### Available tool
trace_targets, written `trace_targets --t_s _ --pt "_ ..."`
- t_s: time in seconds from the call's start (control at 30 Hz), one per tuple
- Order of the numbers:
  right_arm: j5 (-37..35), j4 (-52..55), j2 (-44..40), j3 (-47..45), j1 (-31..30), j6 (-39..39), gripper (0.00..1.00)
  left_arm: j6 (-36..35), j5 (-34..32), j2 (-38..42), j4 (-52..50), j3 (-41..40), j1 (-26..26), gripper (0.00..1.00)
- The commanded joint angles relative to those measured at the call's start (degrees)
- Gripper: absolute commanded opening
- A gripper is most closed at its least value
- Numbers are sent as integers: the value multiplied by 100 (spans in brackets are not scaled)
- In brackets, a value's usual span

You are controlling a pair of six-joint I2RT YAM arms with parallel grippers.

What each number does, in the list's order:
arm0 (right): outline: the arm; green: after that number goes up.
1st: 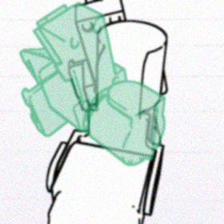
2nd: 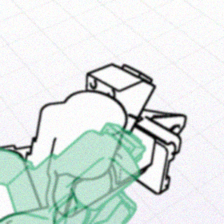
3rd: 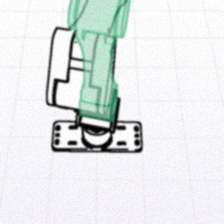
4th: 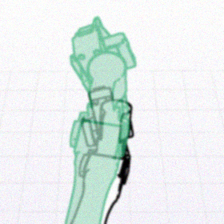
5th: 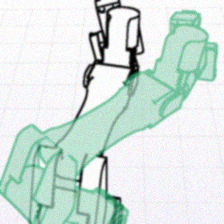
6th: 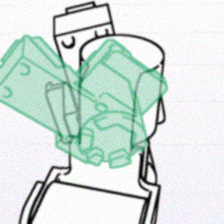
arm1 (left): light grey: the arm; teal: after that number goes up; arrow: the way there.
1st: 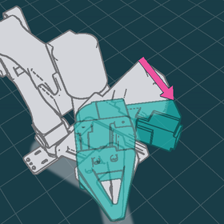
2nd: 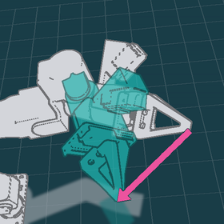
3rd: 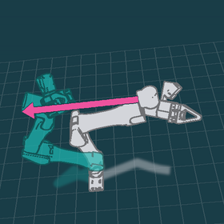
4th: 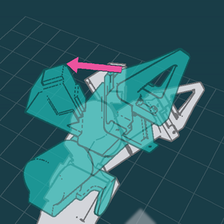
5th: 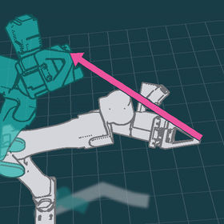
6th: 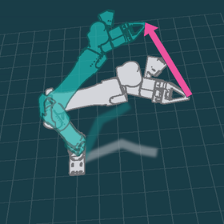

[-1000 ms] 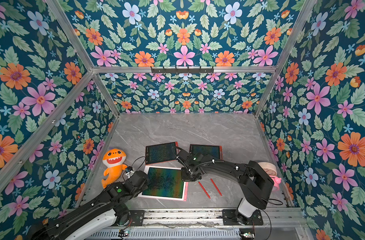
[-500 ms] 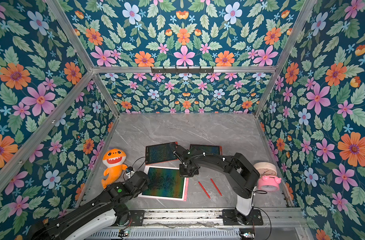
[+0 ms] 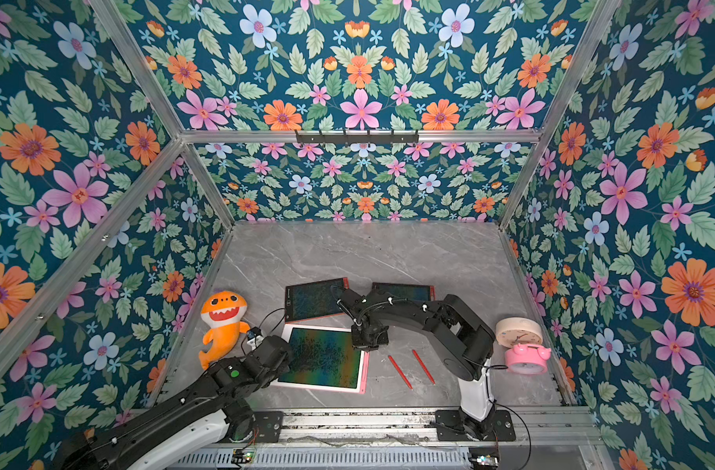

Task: Place the stylus back onto the writing tablet
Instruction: Place the stylus on the writing tablet, then pick up the stylus from the center of the board.

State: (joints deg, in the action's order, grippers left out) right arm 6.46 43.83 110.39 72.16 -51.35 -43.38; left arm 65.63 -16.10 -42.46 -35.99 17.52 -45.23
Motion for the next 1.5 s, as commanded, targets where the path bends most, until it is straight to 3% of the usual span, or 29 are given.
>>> trace_targets --t_s 0.0,0.37,0.53,0.7,0.9,1.13,1.3,1.47 --pt "-400 408 366 -71 -85 -220 5 -36 -7 -4 -31 -22 -2 0" --pt "-643 572 95 -411 -86 -315 4 -50 -67 2 -58 49 2 0" --pt "-557 489 -605 -371 -50 -154 7 -94 -120 -43 -49 157 0 0" --pt "-576 471 -1820 -578 73 -70 13 -212 -242 -159 -48 369 -1 0" --pt "-271 306 -3348 -1652 729 -145 27 -394 -297 -468 15 676 0 0" --pt "400 225 -4470 -3080 2079 -154 39 -505 -192 -805 282 836 0 1" --pt "435 322 -4212 -3278 2323 45 44 -558 -75 -998 448 911 0 6" --pt "506 124 -3616 -3388 2323 163 44 -653 62 -1109 584 964 0 22"
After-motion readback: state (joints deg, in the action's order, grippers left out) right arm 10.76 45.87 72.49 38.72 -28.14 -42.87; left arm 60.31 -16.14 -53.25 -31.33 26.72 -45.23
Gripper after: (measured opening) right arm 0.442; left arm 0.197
